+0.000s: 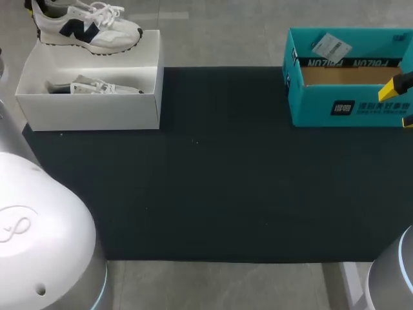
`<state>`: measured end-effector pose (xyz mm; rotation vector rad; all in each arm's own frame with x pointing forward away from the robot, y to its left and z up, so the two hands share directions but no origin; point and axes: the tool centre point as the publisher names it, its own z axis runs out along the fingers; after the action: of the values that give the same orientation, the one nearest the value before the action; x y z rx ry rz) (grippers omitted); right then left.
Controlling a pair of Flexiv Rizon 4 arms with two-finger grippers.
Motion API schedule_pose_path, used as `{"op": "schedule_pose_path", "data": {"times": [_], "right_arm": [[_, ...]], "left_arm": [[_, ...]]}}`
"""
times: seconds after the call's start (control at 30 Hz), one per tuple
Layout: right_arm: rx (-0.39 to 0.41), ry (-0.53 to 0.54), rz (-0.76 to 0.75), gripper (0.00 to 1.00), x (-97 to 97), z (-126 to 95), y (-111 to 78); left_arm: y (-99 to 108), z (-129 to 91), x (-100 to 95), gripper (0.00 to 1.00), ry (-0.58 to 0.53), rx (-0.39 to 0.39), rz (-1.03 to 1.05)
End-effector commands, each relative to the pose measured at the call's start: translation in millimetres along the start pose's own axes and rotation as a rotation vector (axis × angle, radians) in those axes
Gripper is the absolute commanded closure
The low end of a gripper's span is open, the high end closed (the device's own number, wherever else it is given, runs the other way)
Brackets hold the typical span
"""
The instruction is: Take the shoe out of the shoebox, open the shoe tongue, remove and reinsert the insole, then place the shoe into the shoebox
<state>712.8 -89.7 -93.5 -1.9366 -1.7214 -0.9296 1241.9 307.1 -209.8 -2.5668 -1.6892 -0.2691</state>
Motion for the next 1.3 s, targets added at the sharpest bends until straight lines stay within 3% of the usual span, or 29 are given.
{"op": "schedule_pose_path", "data": {"times": [0.03,0.5,0.8,1.3], "right_arm": [[0.004,-0.001,0.001,0.0,0.0,0.7,2.1],[0.004,-0.001,0.001,0.0,0.0,0.7,2.1],[0.004,-0.001,0.001,0.0,0.0,0.7,2.1],[0.004,-0.001,0.001,0.0,0.0,0.7,2.1]], "left_arm": [[6.0,19.1,-3.3,1.0,-0.002,0.006,-0.012],[5.7,55.7,-15.4,1.0,-0.022,-0.048,-0.103],[-5.0,64.2,-16.2,1.0,-0.031,-0.038,-0.109],[0.0,112.5,-16.8,1.0,-0.031,-0.016,-0.115]]}}
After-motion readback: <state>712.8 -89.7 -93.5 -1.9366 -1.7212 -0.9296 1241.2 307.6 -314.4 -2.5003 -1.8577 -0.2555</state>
